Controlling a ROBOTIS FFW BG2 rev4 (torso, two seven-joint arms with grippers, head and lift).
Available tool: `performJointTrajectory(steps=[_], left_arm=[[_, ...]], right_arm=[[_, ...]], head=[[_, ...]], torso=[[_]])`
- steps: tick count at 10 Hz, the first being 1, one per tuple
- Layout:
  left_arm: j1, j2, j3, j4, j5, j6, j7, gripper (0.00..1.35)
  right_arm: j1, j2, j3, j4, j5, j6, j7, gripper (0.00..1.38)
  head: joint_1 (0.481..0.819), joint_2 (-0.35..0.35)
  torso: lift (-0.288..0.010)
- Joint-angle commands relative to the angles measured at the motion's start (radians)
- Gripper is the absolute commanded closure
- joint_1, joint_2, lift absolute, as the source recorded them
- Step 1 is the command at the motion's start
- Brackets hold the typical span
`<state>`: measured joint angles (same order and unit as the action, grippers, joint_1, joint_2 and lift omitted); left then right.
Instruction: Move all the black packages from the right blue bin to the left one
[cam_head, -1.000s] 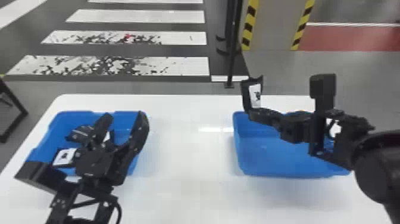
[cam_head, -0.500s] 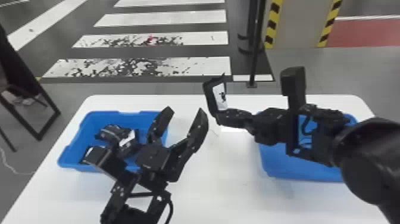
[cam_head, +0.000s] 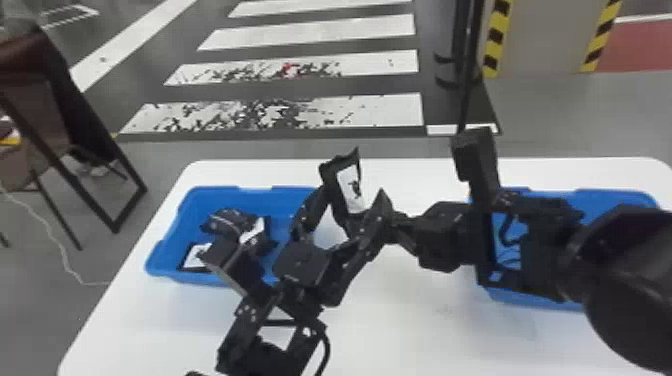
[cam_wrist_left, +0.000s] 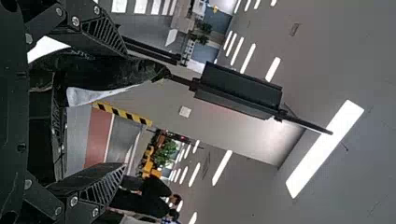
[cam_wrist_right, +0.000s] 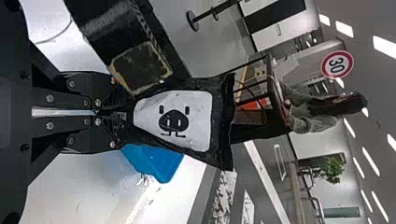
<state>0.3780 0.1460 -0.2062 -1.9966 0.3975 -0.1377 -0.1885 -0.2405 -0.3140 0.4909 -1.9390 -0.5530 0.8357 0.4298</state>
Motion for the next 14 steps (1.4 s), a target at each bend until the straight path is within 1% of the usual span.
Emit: performJointTrajectory(steps=[1, 2, 3, 4, 5, 6, 7, 10, 11, 12, 13, 14], left_arm=[[0.005, -0.003, 0.011, 0.000, -0.005, 0.015, 0.000, 0.23], [0.007, -0.006, 0.023, 0.000, -0.017, 0.015, 0.001, 0.25], [0.010, -0.008, 0.033, 0.000, -0.025, 0.025, 0.001, 0.50], [0.015, -0.013, 0.057, -0.002, -0.080, 0.042, 0.001, 0.97], [0.039, -0.016, 0.085, -0.071, -0.148, 0.111, 0.021, 1.23], [0.051, -0.014, 0.095, -0.106, -0.164, 0.167, 0.024, 1.23], [0.054, -0.014, 0.095, -0.118, -0.164, 0.194, 0.024, 1.23], [0.049, -0.016, 0.104, -0.125, -0.154, 0.219, 0.024, 1.23], [0.034, -0.020, 0.126, -0.123, -0.168, 0.221, 0.026, 1.23], [0.010, -0.029, 0.164, -0.086, -0.218, 0.201, 0.046, 1.23], [-0.039, -0.043, 0.226, 0.002, -0.254, 0.172, 0.049, 1.23], [-0.088, -0.054, 0.298, 0.076, -0.334, 0.135, 0.063, 1.23]], right_arm=[[0.000, -0.002, 0.038, -0.013, -0.025, 0.011, -0.002, 1.11], [0.000, -0.004, 0.055, -0.013, -0.035, 0.013, -0.003, 1.11], [0.000, -0.005, 0.057, -0.011, -0.037, 0.013, -0.003, 1.11], [0.000, -0.007, 0.055, -0.016, -0.041, 0.011, -0.003, 1.11], [0.000, -0.007, 0.055, -0.016, -0.047, -0.001, -0.003, 1.11], [0.002, -0.007, 0.055, -0.009, -0.055, -0.014, -0.003, 1.11], [0.000, -0.007, 0.055, -0.004, -0.057, -0.018, -0.003, 1.11], [-0.012, -0.002, 0.042, 0.011, -0.067, -0.055, -0.003, 1.11], [-0.015, 0.001, 0.030, 0.036, -0.087, -0.072, -0.003, 1.01], [-0.003, 0.001, 0.006, 0.053, -0.089, -0.090, -0.002, 0.87], [0.015, 0.001, -0.030, 0.065, -0.093, -0.102, 0.009, 0.40], [0.042, 0.001, -0.068, 0.068, -0.095, -0.109, 0.018, 0.07]], head=[[0.695, 0.211], [0.695, 0.221], [0.695, 0.239], [0.695, 0.254], [0.695, 0.265], [0.695, 0.277], [0.695, 0.283], [0.695, 0.283], [0.695, 0.282], [0.695, 0.282], [0.695, 0.288], [0.695, 0.301]], torso=[[-0.140], [-0.140], [-0.140], [-0.140], [-0.140], [-0.140], [-0.140], [-0.140], [-0.140], [-0.140], [-0.140], [-0.140]])
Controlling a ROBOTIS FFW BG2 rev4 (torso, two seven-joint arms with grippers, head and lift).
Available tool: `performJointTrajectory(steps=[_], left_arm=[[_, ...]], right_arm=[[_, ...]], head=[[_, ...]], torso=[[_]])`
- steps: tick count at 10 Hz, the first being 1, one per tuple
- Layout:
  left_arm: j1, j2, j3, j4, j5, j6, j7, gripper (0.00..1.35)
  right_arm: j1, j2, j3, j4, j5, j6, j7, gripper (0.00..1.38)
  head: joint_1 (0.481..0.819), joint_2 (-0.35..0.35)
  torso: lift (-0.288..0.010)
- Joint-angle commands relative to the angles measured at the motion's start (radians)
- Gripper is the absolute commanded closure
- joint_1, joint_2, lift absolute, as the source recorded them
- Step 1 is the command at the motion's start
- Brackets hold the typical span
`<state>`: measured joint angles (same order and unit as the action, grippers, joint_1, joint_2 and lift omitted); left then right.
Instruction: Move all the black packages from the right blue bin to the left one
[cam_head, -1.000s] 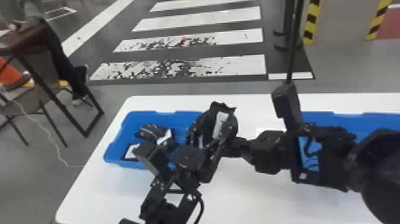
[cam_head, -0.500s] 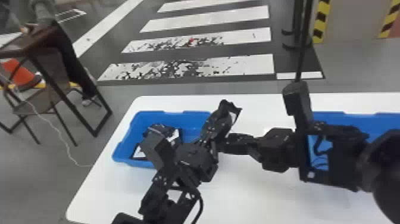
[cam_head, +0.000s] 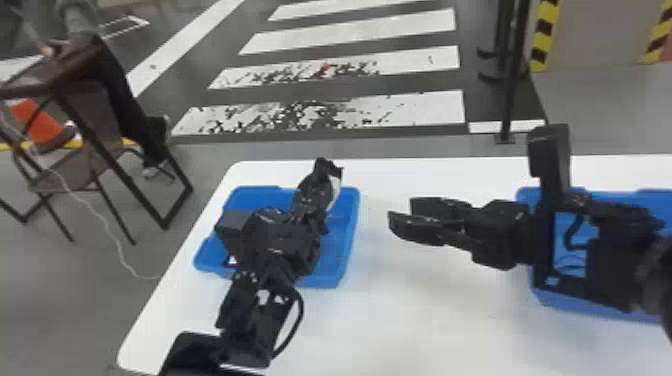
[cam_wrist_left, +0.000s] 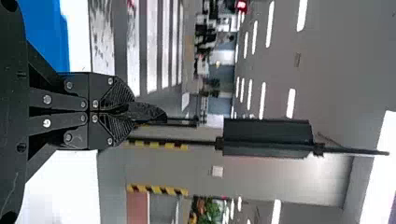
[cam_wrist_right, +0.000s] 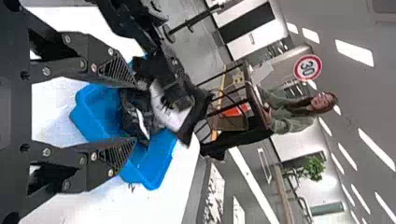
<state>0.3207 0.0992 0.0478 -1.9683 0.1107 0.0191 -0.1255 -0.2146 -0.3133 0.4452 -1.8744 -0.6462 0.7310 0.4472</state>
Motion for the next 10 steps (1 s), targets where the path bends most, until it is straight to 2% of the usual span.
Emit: performJointTrajectory(steps=[1, 3, 4, 5, 6, 7, 8, 9, 10], left_arm=[[-0.073, -0.010, 0.102, 0.112, -0.127, -0.051, 0.029, 1.23], [-0.159, -0.013, 0.176, 0.283, -0.268, -0.152, 0.072, 1.22], [-0.161, -0.013, 0.176, 0.347, -0.256, -0.243, 0.107, 1.08], [-0.129, -0.004, 0.106, 0.345, -0.043, -0.225, 0.101, 0.51], [-0.105, -0.010, 0.072, 0.345, 0.081, -0.306, 0.081, 0.04], [-0.078, -0.010, 0.034, 0.310, 0.171, -0.360, 0.044, 0.09], [-0.016, -0.007, -0.008, 0.200, 0.214, -0.348, 0.043, 0.20], [0.045, -0.006, -0.042, 0.109, 0.250, -0.338, 0.043, 0.25], [0.099, -0.009, -0.064, 0.053, 0.268, -0.341, 0.043, 0.26]], right_arm=[[0.045, -0.001, -0.058, 0.001, -0.014, -0.012, 0.010, 0.08], [0.094, -0.003, -0.124, -0.004, -0.036, -0.022, 0.024, 0.19], [0.114, -0.004, -0.156, -0.009, -0.036, -0.024, 0.033, 0.19], [0.141, -0.004, -0.190, -0.026, -0.028, -0.029, 0.039, 0.19], [0.173, -0.004, -0.230, -0.036, -0.024, -0.032, 0.042, 0.19], [0.219, -0.001, -0.274, -0.061, 0.006, -0.076, 0.045, 0.19], [0.278, 0.011, -0.331, -0.100, 0.074, -0.147, 0.045, 0.19], [0.337, 0.020, -0.381, -0.115, 0.116, -0.262, 0.044, 0.18], [0.396, 0.039, -0.427, -0.117, 0.132, -0.363, 0.035, 0.19]], head=[[0.695, 0.325], [0.695, 0.350], [0.695, 0.350], [0.695, 0.350], [0.695, 0.350], [0.695, 0.342], [0.695, 0.304], [0.695, 0.280], [0.695, 0.227]], torso=[[-0.140], [-0.140], [-0.140], [-0.140], [-0.140], [-0.140], [-0.140], [-0.140], [-0.140]])
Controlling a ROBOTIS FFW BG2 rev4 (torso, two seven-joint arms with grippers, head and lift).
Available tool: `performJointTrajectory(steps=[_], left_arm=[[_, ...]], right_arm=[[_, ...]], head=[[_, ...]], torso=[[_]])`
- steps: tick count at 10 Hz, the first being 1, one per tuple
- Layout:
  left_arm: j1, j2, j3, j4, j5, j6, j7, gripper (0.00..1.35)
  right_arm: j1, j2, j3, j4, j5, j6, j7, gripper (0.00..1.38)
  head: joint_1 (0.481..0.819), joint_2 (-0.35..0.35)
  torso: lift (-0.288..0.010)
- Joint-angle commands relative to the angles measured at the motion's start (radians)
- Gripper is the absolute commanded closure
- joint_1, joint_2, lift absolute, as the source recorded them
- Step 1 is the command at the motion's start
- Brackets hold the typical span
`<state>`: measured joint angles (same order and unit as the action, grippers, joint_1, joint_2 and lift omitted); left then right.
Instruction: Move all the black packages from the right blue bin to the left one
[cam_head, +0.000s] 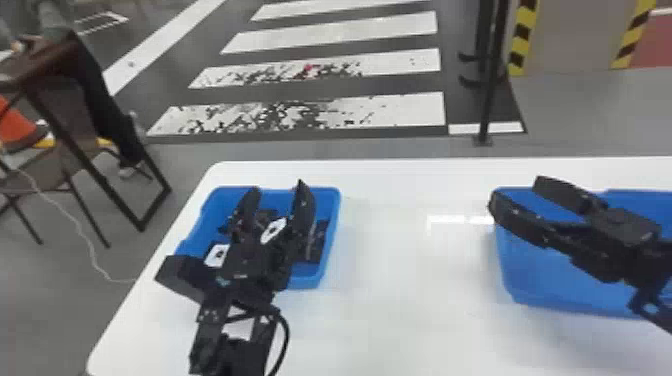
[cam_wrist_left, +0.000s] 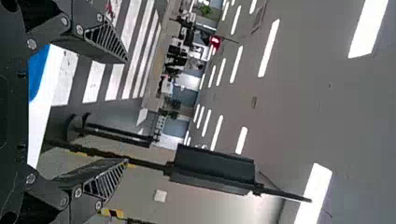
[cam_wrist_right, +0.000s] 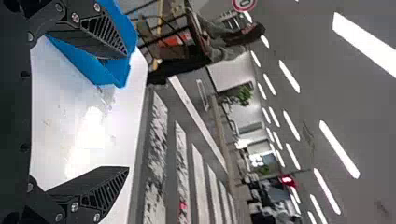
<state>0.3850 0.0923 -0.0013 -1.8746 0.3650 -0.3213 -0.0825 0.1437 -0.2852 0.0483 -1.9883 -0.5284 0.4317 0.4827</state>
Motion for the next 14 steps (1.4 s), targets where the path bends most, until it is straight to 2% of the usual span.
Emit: performJointTrajectory(steps=[1, 2, 3, 5, 6, 7, 8, 9, 11, 14], left_arm=[[0.081, -0.005, -0.039, -0.073, 0.008, -0.003, 0.006, 0.26], [0.113, -0.005, -0.051, -0.095, -0.038, -0.008, 0.018, 0.26], [0.133, -0.003, -0.043, -0.115, -0.130, -0.008, 0.030, 0.26], [0.170, -0.010, -0.017, -0.115, -0.267, 0.007, 0.056, 0.26], [0.197, -0.008, -0.027, -0.144, -0.297, -0.005, 0.056, 0.26], [0.238, -0.010, -0.019, -0.218, -0.397, -0.027, 0.087, 0.26], [0.275, -0.026, 0.007, -0.247, -0.419, -0.035, 0.119, 0.26], [0.285, -0.036, 0.027, -0.247, -0.411, -0.030, 0.122, 0.26], [0.275, -0.026, 0.001, -0.247, -0.385, -0.013, 0.124, 0.26], [0.275, -0.022, -0.009, -0.247, -0.333, 0.029, 0.122, 0.26]], right_arm=[[0.109, 0.029, -0.078, -0.021, 0.034, -0.159, -0.016, 0.19], [0.170, 0.043, -0.112, -0.045, 0.060, -0.208, -0.019, 0.19], [0.256, 0.058, -0.150, -0.087, 0.104, -0.262, -0.030, 0.19], [0.381, 0.116, -0.242, -0.156, 0.213, -0.282, -0.067, 0.19], [0.423, 0.130, -0.262, -0.185, 0.267, -0.282, -0.067, 0.19], [0.462, 0.140, -0.262, -0.207, 0.271, -0.307, -0.072, 0.19], [0.477, 0.150, -0.268, -0.212, 0.283, -0.311, -0.079, 0.19], [0.477, 0.150, -0.268, -0.212, 0.287, -0.311, -0.079, 0.19], [0.475, 0.150, -0.268, -0.212, 0.291, -0.311, -0.079, 0.19], [0.475, 0.149, -0.266, -0.217, 0.287, -0.309, -0.079, 0.19]], head=[[0.695, 0.168], [0.695, 0.124], [0.695, 0.079], [0.695, 0.029], [0.695, 0.002], [0.695, -0.027], [0.695, -0.042], [0.695, -0.041], [0.695, -0.021], [0.695, -0.028]], torso=[[-0.140], [-0.140], [-0.140], [-0.140], [-0.140], [-0.140], [-0.140], [-0.140], [-0.140], [-0.140]])
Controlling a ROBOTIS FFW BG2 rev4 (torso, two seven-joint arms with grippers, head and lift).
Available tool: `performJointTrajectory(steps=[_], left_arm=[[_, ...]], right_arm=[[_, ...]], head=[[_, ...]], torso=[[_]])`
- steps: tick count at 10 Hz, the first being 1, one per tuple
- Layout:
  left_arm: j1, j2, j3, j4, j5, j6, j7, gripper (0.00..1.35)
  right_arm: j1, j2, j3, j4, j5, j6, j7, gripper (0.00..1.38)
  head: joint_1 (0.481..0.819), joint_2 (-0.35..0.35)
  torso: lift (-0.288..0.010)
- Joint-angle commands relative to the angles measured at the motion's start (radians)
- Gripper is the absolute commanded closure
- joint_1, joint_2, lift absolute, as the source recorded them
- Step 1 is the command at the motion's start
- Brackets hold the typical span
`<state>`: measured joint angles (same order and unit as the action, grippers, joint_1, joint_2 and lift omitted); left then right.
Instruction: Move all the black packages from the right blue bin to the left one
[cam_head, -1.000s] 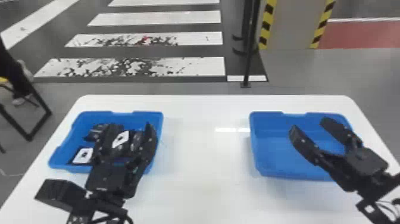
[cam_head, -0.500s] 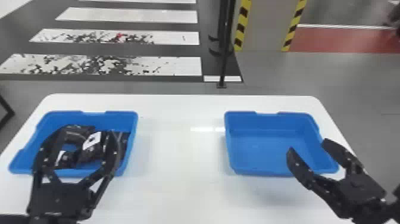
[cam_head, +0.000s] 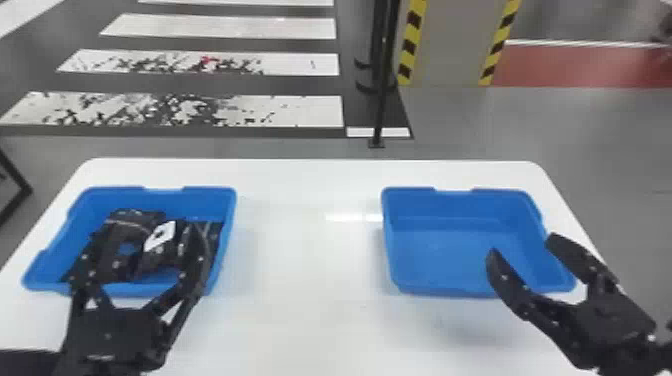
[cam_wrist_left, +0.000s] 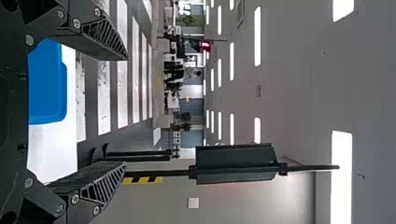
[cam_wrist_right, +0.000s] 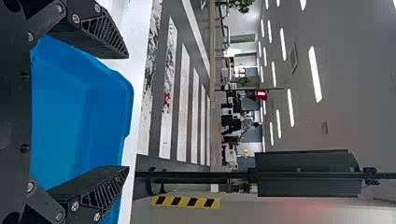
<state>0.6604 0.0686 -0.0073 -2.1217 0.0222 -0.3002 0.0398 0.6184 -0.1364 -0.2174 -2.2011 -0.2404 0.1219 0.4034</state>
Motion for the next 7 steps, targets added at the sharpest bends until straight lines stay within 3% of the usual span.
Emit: performJointTrajectory(steps=[1, 7], left_arm=[[0.000, 0.002, -0.007, 0.000, 0.018, 0.013, -0.001, 0.26], [-0.008, 0.003, -0.011, 0.000, 0.042, 0.035, -0.003, 0.26]], right_arm=[[0.000, 0.000, 0.000, -0.004, -0.001, 0.001, 0.000, 0.19], [-0.002, 0.000, 0.000, -0.007, -0.003, 0.006, -0.001, 0.19]], head=[[0.695, -0.028], [0.695, -0.031]], torso=[[-0.140], [-0.140]])
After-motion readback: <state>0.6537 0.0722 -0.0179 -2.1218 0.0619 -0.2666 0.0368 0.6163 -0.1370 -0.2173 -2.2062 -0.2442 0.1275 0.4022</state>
